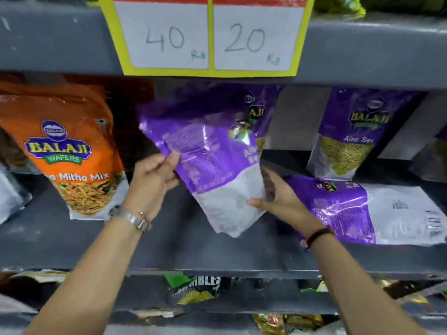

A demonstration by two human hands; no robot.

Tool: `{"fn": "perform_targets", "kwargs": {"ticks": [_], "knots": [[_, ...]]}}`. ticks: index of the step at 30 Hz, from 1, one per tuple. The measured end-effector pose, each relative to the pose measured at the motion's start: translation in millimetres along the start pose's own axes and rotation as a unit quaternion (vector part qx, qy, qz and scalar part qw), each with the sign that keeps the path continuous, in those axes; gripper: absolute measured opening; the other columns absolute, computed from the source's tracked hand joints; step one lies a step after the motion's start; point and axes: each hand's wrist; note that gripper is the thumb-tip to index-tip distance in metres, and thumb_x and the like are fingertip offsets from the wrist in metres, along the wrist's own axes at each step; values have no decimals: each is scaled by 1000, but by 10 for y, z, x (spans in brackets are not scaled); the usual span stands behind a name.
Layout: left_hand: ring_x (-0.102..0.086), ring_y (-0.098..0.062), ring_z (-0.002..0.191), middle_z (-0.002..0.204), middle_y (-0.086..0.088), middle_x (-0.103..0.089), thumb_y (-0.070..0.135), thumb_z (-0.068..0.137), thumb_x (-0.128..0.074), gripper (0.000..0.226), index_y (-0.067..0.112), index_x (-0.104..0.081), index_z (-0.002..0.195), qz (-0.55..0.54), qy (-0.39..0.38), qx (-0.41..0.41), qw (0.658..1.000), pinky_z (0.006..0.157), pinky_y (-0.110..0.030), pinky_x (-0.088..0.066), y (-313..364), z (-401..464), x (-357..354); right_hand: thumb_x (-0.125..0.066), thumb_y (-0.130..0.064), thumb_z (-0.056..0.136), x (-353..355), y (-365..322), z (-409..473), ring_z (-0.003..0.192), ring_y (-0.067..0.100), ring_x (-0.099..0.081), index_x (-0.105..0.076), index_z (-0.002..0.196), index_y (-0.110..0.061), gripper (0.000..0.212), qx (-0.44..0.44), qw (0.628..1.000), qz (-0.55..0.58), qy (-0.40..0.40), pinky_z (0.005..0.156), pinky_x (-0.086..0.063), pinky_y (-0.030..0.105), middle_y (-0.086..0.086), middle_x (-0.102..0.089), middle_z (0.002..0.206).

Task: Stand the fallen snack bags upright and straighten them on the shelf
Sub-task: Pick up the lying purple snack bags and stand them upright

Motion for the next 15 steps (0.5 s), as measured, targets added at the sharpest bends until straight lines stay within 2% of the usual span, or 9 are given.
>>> {"fn": "perform_targets", "kwargs": {"ticks": [2, 3, 4, 6, 7, 9, 11, 12, 15], "knots": [[-65, -3, 63, 62, 13, -72, 12, 90, -42, 28, 15, -64, 73, 21, -31, -22, 999, 68, -26, -56, 60, 69, -20, -76, 0, 66, -184, 85, -11, 115, 22, -54, -34, 133, -9, 79, 17, 999, -34, 11, 99, -46, 34, 14, -54, 125], [-65, -2, 64, 63, 14, -72, 12, 90, -41, 32, 16, -65, 70, 17, -37, -18, 999, 69, -25, -56, 39, 86, -10, -77, -3, 66, -250, 134, -13, 114, 30, -53, -34, 132, -10, 79, 18, 998, -59, 10, 100, -45, 39, 18, -52, 125], [-65, 1, 66, 65, 15, -72, 14, 91, -39, 37, 19, -67, 68, 10, -39, -8, 999, 70, -22, -55, -14, 88, 17, -76, -6, 68, -288, 179, -18, 112, 30, -54, -33, 133, -13, 78, 11, 997, -77, 10, 96, -46, 34, 19, -51, 123], [-62, 8, 71, 69, 22, -71, 15, 92, -37, 41, 27, -69, 69, 27, -37, 9, 999, 70, -13, -50, -212, 47, 101, -77, -13, 68, -294, 219, -15, 110, 23, -55, -32, 133, -20, 79, 6, 994, -104, 13, 89, -41, 13, 12, -47, 120], [-60, 12, 72, 72, 22, -71, 14, 90, -40, 36, 28, -67, 73, 53, -46, 15, 997, 70, -10, -47, -331, 20, 140, -78, -15, 67, -275, 216, 3, 113, 21, -53, -33, 132, -22, 79, 13, 994, -109, 14, 91, -38, 10, 9, -46, 122], [-60, 12, 79, 89, 17, -68, 8, 82, -54, 20, 27, -60, 88, 122, -111, 36, 986, 76, -11, -50, -585, -25, 213, -79, -18, 66, -218, 191, 47, 124, 17, -45, -33, 131, -26, 80, 19, 997, -68, -8, 104, -33, 23, 6, -45, 131], [-60, 5, 95, 108, 13, -62, 11, 65, -75, 51, 31, -51, 105, 167, -173, 71, 968, 87, -17, -50, -788, -47, 207, -76, -17, 70, -203, 123, 67, 128, 15, -43, -32, 131, -28, 76, 4, 999, -9, -49, 108, -33, 35, 3, -47, 137], [-58, 2, 101, 113, 14, -59, 13, 58, -80, 66, 34, -46, 110, 174, -174, 77, 966, 88, -18, -50, -863, -40, 192, -74, -15, 72, -222, 97, 64, 127, 15, -45, -32, 131, -26, 73, -4, 998, 11, -61, 108, -35, 38, 2, -49, 136], [-52, -2, 108, 115, 14, -55, 12, 56, -81, 76, 38, -38, 113, 201, -145, 67, 967, 97, -29, -43, -977, 66, 164, -74, -10, 72, -321, 87, -34, 116, 19, -54, -40, 122, -26, 62, 2, 999, 43, -25, 101, -45, 42, 1, -58, 123]]}}
Point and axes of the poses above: each hand's wrist, its own z-axis towards the middle knuckle, its own x-axis out of the back of the hand, y = z × x
